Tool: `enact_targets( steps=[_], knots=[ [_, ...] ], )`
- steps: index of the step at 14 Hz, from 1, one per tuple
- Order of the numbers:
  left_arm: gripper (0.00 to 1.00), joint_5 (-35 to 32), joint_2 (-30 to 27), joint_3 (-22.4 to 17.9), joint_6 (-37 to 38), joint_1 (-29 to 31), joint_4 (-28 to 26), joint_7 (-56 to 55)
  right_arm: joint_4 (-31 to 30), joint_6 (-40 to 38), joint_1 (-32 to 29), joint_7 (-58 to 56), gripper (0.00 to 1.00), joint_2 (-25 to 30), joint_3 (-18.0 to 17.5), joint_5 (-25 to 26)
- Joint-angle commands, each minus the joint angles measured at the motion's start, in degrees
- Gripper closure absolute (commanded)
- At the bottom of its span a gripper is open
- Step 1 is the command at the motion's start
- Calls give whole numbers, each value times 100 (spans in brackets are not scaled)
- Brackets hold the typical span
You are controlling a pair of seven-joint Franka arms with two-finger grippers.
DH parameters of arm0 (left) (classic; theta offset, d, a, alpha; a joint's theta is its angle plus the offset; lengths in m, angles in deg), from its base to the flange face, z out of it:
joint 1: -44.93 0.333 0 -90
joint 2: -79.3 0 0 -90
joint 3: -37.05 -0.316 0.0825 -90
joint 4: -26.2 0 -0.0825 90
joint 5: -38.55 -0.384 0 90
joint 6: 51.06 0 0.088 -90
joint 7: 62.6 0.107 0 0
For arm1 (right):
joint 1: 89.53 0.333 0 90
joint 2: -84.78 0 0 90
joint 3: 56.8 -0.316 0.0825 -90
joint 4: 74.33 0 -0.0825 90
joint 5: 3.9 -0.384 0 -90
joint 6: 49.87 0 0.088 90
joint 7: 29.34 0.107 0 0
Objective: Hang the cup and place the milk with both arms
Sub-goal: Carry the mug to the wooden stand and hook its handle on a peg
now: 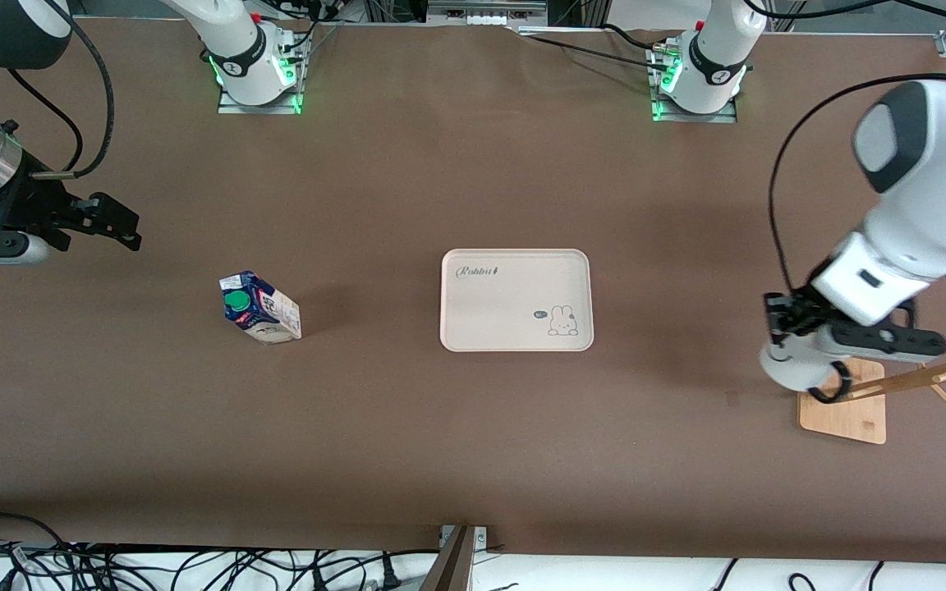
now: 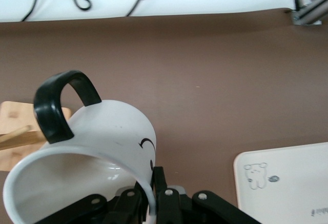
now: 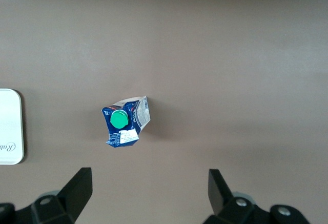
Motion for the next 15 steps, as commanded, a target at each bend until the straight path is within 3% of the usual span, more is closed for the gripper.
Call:
enact_targets(
  steps=[1,7,15],
  knots=[
    [100,310,39,-284,111,49,136,427,83,-90,31,-44,0,-14,-8,102],
    [100,1058,39,-873,172,137,136,498,83,-90,40,-8,0,-14,-8,102],
    [100,1559,206,-1006,225,331,136,927,83,-90,48,0,0,-14,-8,94]
  ],
)
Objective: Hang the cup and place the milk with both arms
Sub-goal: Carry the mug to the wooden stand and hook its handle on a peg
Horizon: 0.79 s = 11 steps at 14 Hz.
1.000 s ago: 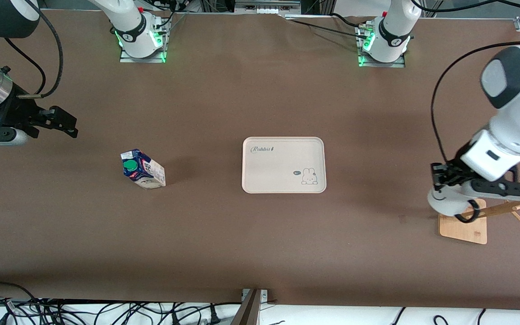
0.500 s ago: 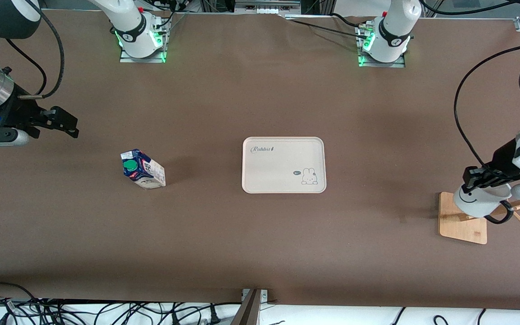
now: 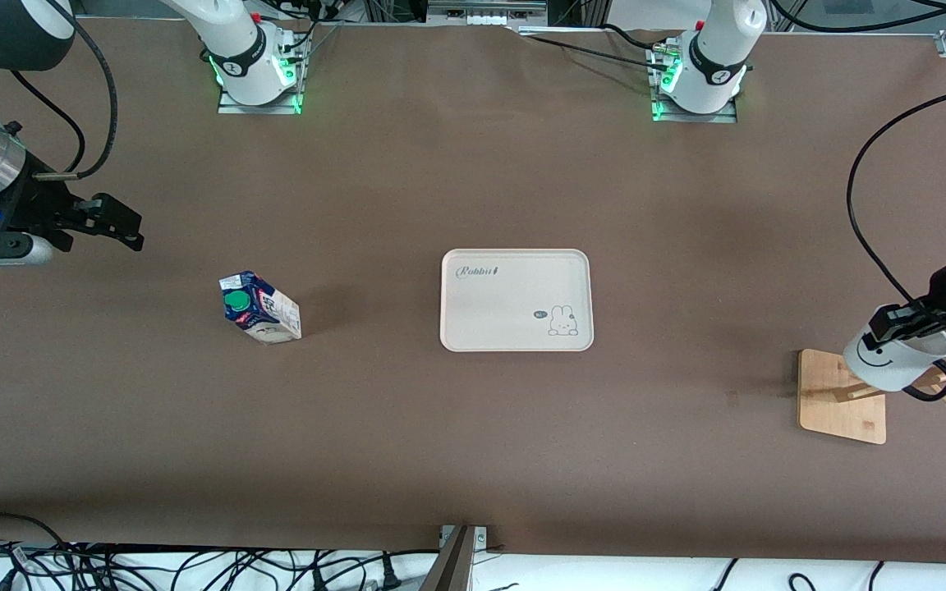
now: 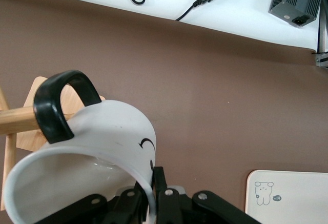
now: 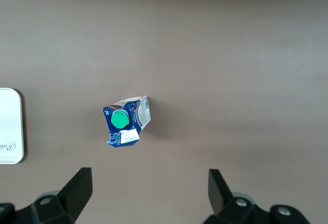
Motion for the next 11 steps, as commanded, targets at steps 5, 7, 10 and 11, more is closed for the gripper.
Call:
enact_targets(
  steps=[5,7,10,11],
  knots=[
    [100,357,85,-171,74,122,125,708,92,-90,37,18,0,-3,-4,93],
    [100,419,85,-197,100,175,108,988,92,-90,37,0,0,-3,-4,93],
    [100,445,85,-267,100,193,46,1209,92,-90,37,18,0,-3,-4,93],
    [100,515,85,-267,109,202,29,1253,92,-90,37,1,0,-3,-4,93]
  ],
)
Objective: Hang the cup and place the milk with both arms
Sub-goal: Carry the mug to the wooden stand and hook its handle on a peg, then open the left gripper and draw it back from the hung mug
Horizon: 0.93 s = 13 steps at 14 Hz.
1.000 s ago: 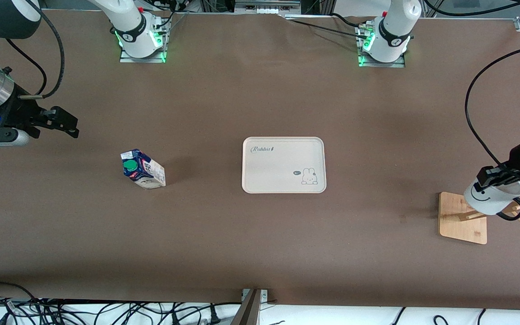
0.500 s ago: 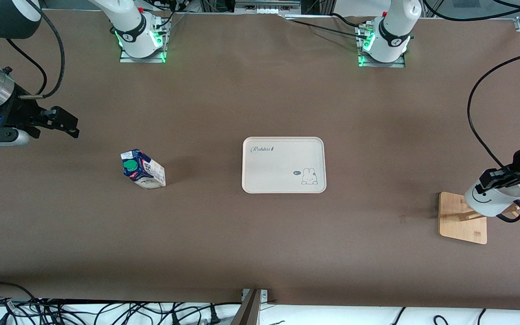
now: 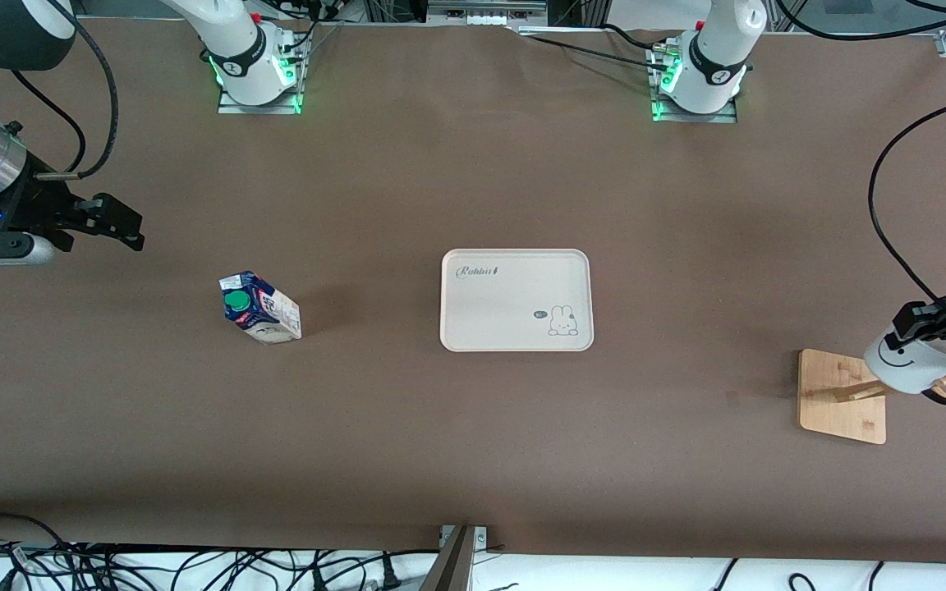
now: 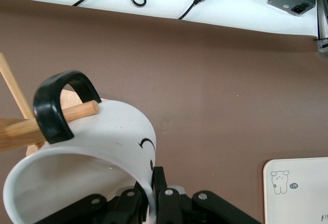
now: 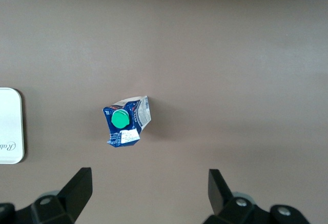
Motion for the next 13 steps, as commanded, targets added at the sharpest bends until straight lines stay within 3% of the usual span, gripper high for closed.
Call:
enact_targets(
  steps=[1,2,3,4,10,13],
  knots=[
    [100,260,23,-38,24,49,4,339,91,-90,31,0,0,-3,-4,93],
    [100,251,23,-38,24,57,-22,375,100,-90,31,0,0,-3,-4,93],
    [58,251,23,-38,33,58,-23,375,92,-90,31,0,0,-3,-4,93],
    [1,251,23,-29,33,58,-31,384,91,-90,31,0,0,-3,-4,93],
    [0,137,-13,15,769,-30,292,305,91,-90,40,0,0,-3,-4,102],
    [0,-538,-30,102,1375,-100,723,200,91,-90,31,0,0,-3,-4,93]
  ],
)
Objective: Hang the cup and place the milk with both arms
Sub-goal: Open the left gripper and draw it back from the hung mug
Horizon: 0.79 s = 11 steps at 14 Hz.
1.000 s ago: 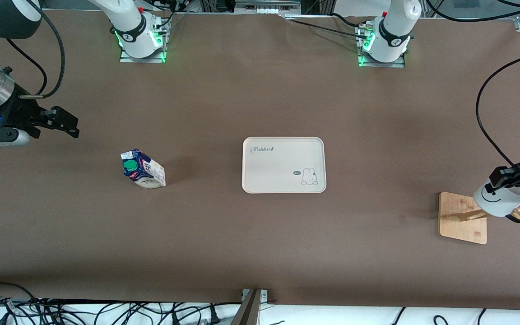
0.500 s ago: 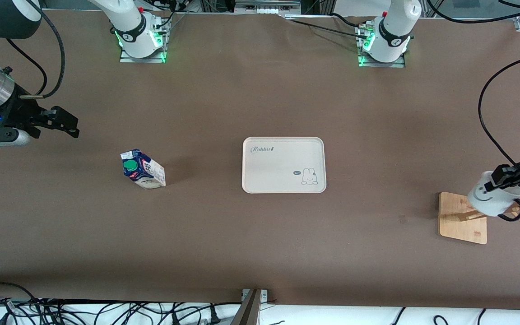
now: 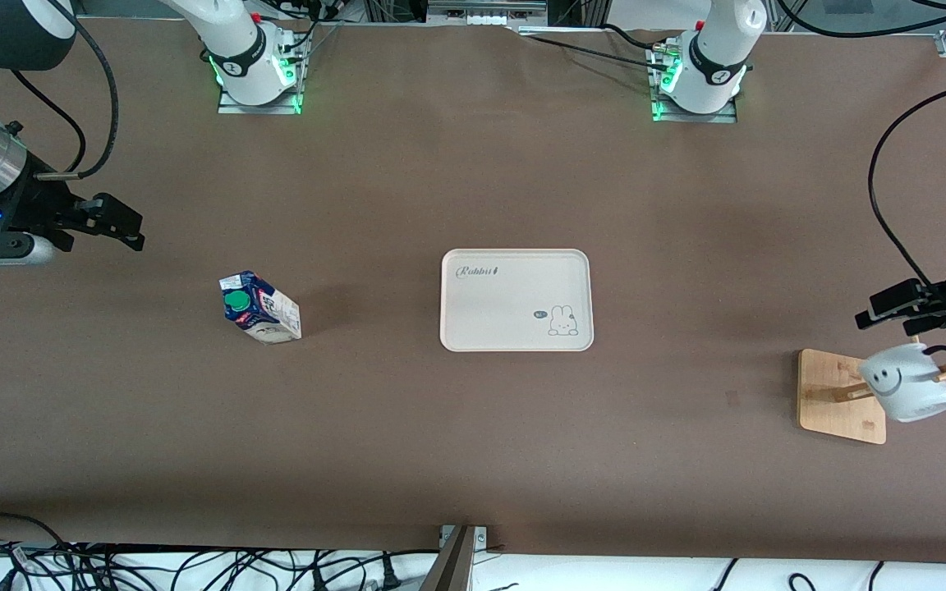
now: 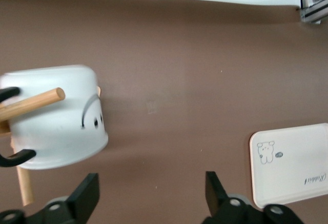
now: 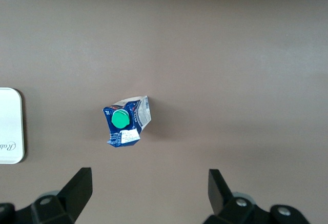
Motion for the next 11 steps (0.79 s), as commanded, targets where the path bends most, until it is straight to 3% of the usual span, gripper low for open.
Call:
enact_targets(
  steps=[1,5,11],
  knots=[
    [0,-614,-53,75,723,-233,483,-273,91,-90,29,0,0,-3,-3,93],
    [0,-1213,-142,75,1964,-726,1195,-1548,100,-90,29,0,0,-3,-3,93],
    [0,-1608,-132,75,2096,-858,1284,-1523,91,-90,29,0,0,-3,-3,93]
  ],
)
